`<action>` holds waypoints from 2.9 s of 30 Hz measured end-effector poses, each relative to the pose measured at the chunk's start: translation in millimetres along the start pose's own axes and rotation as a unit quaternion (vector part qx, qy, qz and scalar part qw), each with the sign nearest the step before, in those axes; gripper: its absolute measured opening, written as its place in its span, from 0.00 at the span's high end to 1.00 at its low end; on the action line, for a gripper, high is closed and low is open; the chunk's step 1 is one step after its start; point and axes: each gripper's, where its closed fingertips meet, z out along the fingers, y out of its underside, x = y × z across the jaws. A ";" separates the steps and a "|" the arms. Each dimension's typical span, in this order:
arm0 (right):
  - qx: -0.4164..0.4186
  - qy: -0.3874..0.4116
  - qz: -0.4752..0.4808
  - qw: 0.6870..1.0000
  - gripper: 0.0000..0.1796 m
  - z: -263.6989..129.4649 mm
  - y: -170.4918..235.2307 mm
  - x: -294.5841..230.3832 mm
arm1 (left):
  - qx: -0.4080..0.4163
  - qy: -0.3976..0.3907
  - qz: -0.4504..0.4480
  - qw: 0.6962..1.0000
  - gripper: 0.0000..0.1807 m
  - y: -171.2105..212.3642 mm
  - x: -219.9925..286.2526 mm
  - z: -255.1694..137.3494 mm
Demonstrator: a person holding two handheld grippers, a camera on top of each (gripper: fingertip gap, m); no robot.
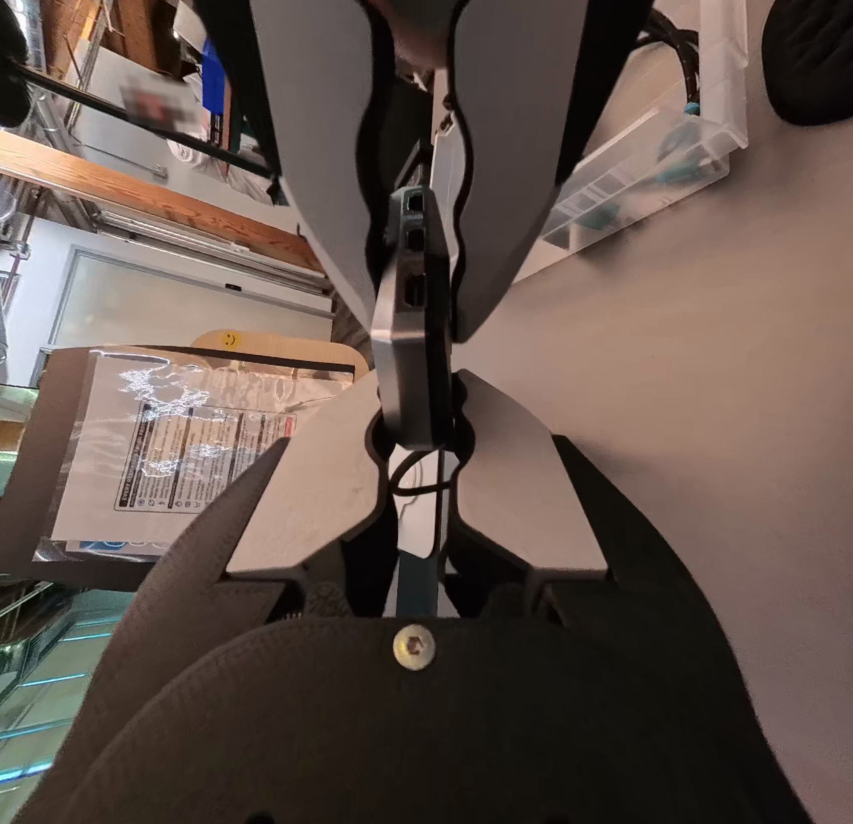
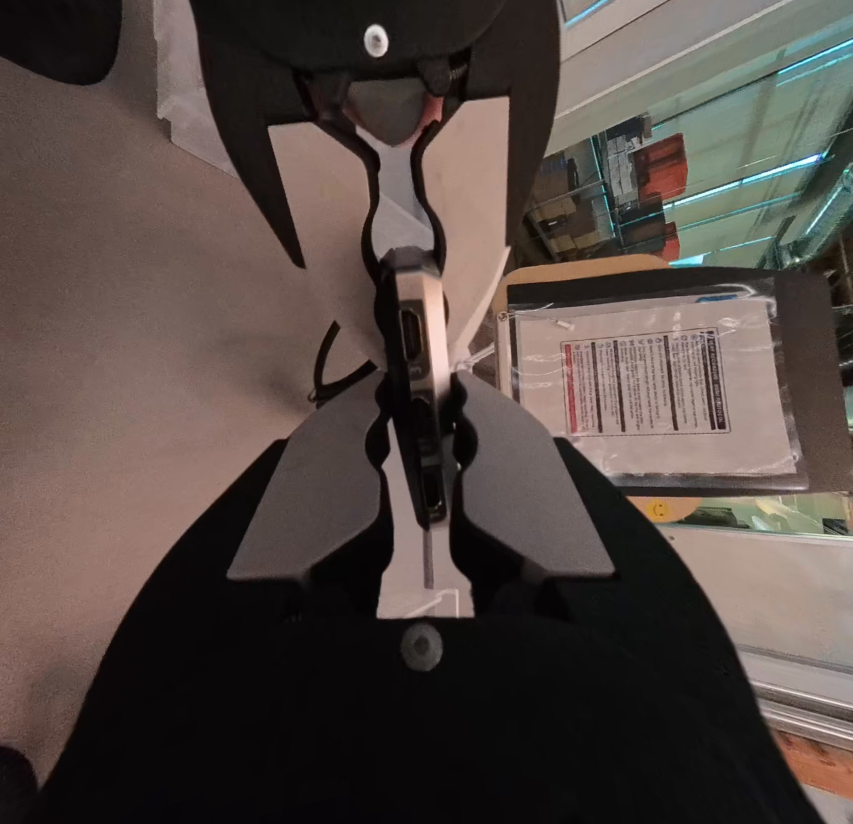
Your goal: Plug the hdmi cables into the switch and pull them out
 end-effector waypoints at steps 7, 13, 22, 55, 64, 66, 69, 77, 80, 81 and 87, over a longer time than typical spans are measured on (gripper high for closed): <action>-0.010 0.033 0.059 0.998 0.87 -28.1 18.7 32.6 | -0.011 -0.159 -0.049 0.986 0.79 9.7 -56.0 -22.1; 0.018 0.176 0.170 0.969 0.87 -108.3 70.7 95.7 | -0.001 -0.183 -0.155 0.971 0.83 31.2 -88.5 -56.5; -0.118 0.229 0.266 0.929 0.87 -138.0 187.5 103.3 | -0.041 -0.170 -0.132 0.976 0.85 40.7 -80.9 -49.3; -0.164 0.084 0.718 0.671 0.75 -66.1 362.6 20.4 | -0.081 -0.116 -0.118 0.983 0.90 49.1 -58.0 -29.0; -0.138 0.153 0.625 0.753 0.80 -83.2 338.2 58.2 | -0.091 -0.116 -0.116 0.982 0.91 53.3 -58.0 -29.5; -0.155 0.158 0.596 0.772 0.81 -80.1 335.2 59.8 | -0.097 -0.120 -0.115 0.981 0.91 56.5 -59.9 -31.5; -0.152 0.147 0.554 0.805 0.81 -69.3 319.4 63.3 | -0.104 -0.126 -0.124 0.979 0.91 63.0 -64.4 -36.1; -0.218 0.111 0.555 0.795 0.85 -67.2 314.4 49.2 | -0.191 -0.155 -0.203 0.948 0.85 127.9 -87.3 -80.9; -0.317 0.108 0.586 0.738 0.72 -108.3 349.7 20.4 | -0.258 -0.131 -0.360 0.887 0.77 189.5 -79.3 -117.0; -0.354 0.097 0.589 0.719 0.70 -123.6 360.0 5.9 | -0.284 -0.113 -0.421 0.854 0.74 211.2 -69.8 -128.6; -0.365 0.024 0.702 0.611 0.73 -166.2 356.4 -47.9 | -0.351 -0.088 -0.624 0.692 0.75 303.9 -27.8 -179.9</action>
